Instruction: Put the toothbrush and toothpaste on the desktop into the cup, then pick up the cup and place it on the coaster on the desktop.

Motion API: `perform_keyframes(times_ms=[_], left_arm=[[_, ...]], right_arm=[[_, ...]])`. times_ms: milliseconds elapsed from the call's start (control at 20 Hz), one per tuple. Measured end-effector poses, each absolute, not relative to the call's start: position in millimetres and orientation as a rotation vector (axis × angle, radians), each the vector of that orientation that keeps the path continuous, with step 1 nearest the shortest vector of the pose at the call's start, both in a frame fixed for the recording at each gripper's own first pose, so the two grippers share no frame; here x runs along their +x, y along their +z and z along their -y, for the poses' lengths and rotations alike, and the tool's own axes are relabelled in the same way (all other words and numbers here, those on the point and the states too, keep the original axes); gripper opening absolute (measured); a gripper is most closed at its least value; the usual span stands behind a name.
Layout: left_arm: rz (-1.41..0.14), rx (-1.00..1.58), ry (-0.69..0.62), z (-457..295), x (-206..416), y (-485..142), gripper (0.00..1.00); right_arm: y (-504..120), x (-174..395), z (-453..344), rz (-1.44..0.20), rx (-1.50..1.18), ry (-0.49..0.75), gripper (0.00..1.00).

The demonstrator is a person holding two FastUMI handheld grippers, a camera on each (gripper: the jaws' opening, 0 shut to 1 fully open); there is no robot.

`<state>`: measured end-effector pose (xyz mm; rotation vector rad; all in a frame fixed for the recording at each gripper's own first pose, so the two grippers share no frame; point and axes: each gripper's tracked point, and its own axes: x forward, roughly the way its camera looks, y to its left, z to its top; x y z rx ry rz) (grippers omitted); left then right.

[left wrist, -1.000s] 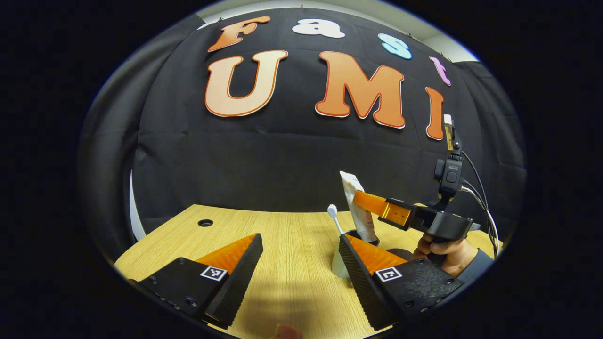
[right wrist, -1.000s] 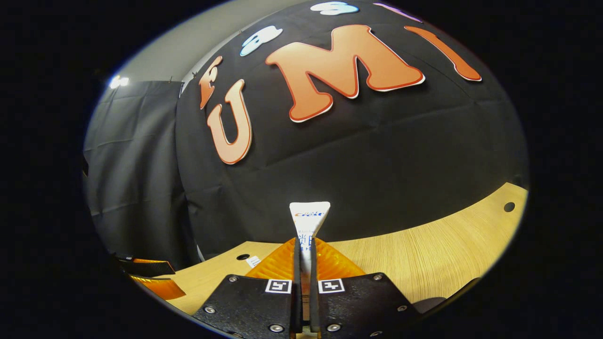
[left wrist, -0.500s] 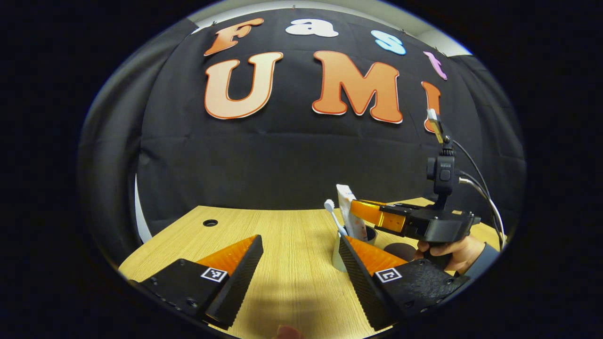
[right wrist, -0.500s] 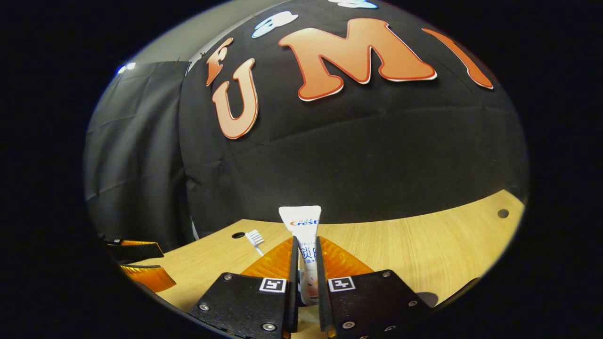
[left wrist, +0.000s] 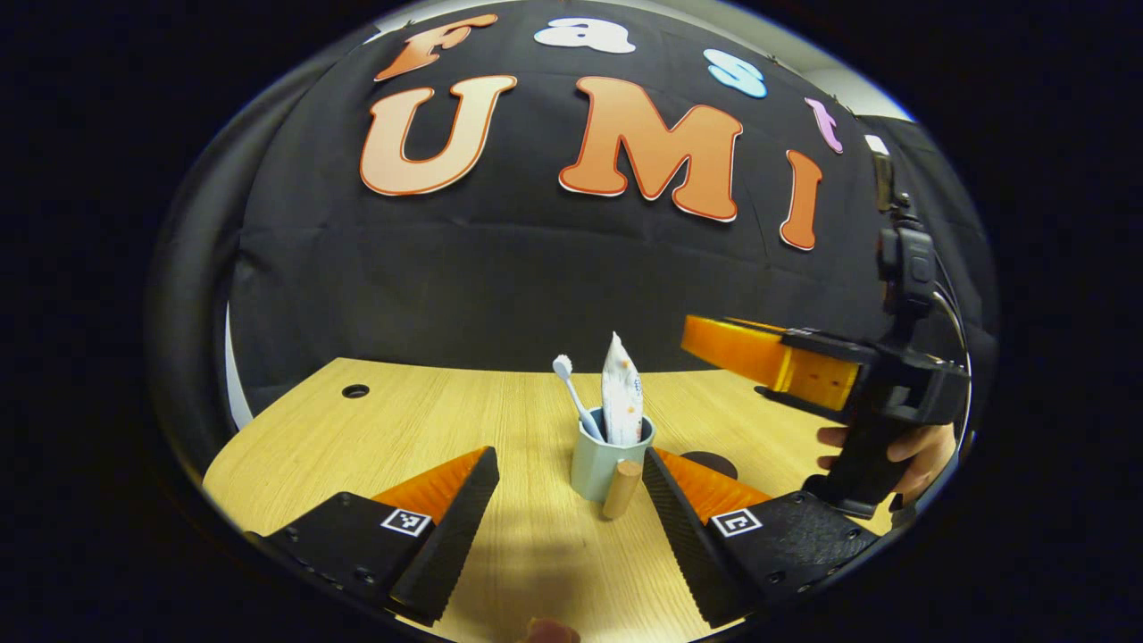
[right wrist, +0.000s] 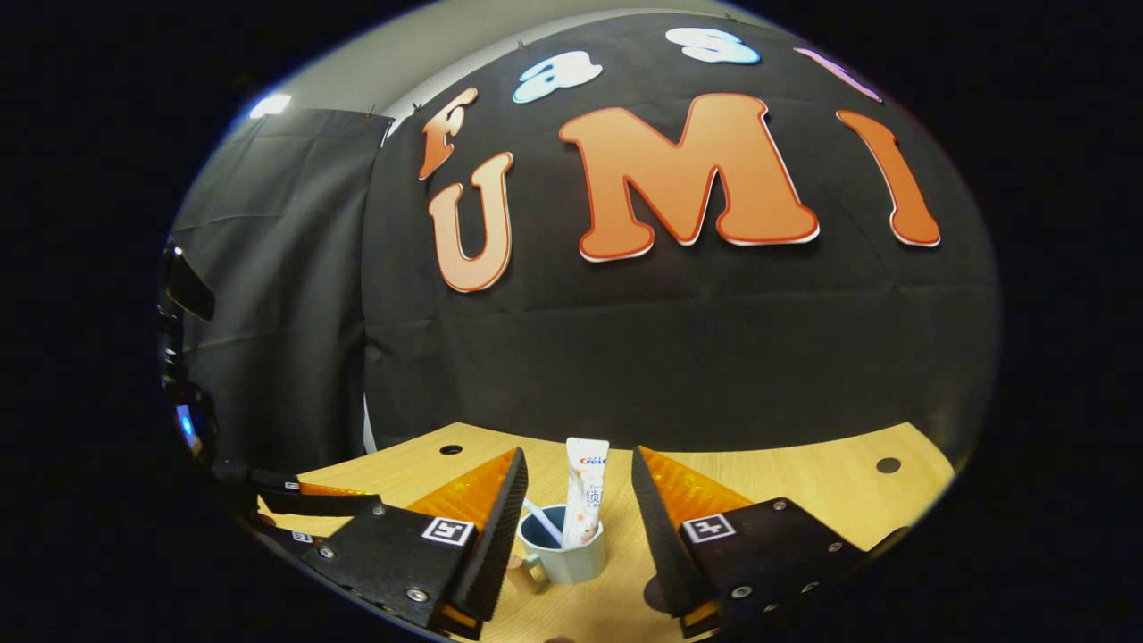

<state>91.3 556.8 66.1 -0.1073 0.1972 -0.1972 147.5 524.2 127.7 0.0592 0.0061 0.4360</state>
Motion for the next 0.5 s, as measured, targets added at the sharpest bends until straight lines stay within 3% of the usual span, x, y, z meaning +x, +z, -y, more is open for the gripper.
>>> perform_keyframes(times_ms=[200,500], left_arm=[[-0.267,-0.104,-0.219,-541,102,74,0.98],[-0.369,-0.041,-0.233,-511,117,85,0.97]], right_arm=[[161,113,-482,0.049,0.026,0.405,0.88],[194,58,-426,0.106,-0.030,0.353,0.95]])
